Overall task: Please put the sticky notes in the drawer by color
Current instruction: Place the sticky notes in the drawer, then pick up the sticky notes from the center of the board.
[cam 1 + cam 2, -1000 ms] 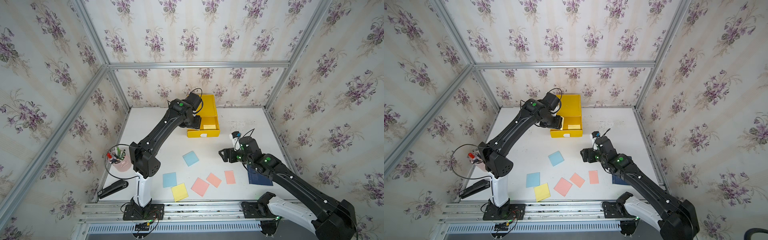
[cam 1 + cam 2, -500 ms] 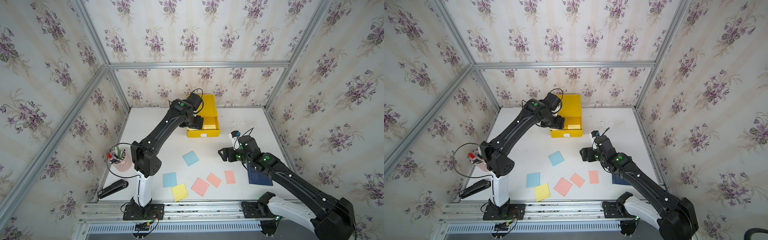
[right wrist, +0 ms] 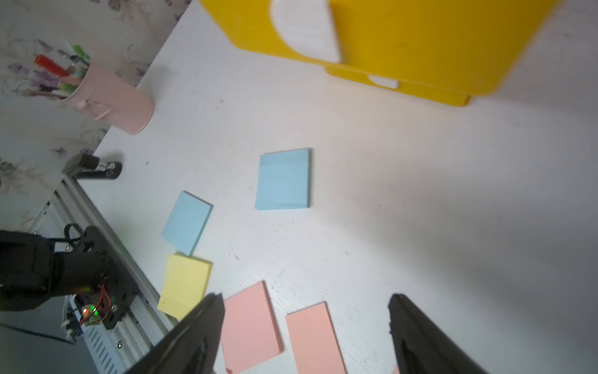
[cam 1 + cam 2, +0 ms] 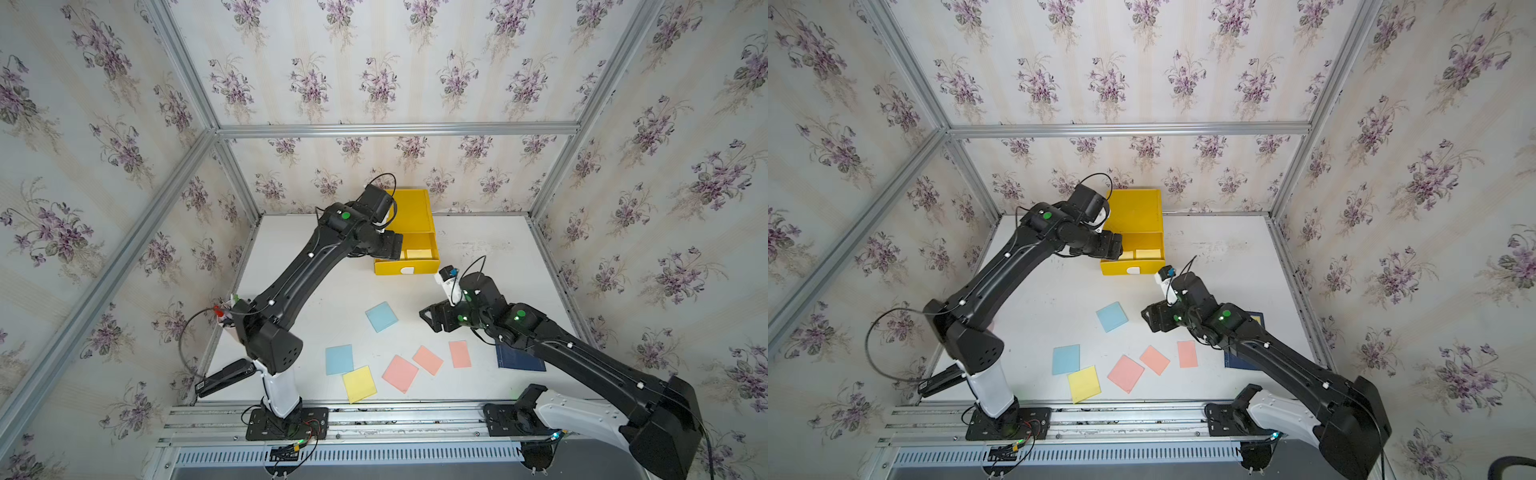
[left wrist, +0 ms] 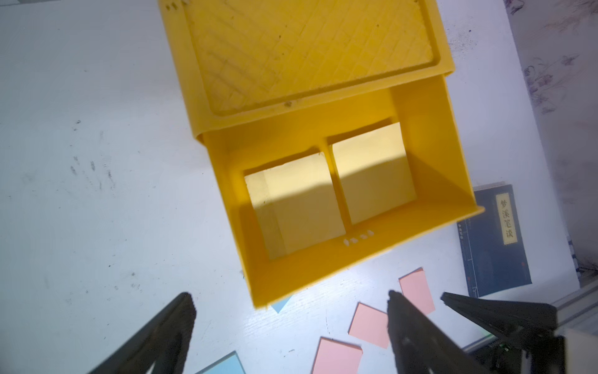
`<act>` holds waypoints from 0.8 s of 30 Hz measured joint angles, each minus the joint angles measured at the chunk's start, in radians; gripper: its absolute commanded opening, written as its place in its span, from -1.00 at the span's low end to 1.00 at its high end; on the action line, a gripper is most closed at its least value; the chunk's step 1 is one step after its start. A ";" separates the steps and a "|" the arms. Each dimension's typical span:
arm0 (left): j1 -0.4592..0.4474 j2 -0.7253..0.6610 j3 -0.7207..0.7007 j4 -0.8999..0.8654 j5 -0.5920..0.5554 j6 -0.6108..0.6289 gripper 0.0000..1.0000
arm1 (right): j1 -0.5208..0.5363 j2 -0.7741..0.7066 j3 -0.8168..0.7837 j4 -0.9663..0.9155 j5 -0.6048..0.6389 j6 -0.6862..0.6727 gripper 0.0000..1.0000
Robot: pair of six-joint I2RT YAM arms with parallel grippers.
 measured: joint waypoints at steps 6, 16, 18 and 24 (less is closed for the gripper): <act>0.089 -0.259 -0.419 0.064 0.066 0.000 0.89 | 0.304 0.149 0.020 0.000 0.049 0.125 0.83; 0.325 -0.409 -0.799 0.211 0.234 0.000 0.88 | 0.544 0.486 0.187 -0.016 0.122 0.347 0.92; 0.334 -0.404 -0.815 0.233 0.249 0.000 0.88 | 0.552 0.546 0.229 -0.018 0.121 0.367 0.92; 0.365 -0.387 -0.837 0.273 0.261 0.000 0.88 | 0.583 0.701 0.347 -0.033 0.118 0.372 0.93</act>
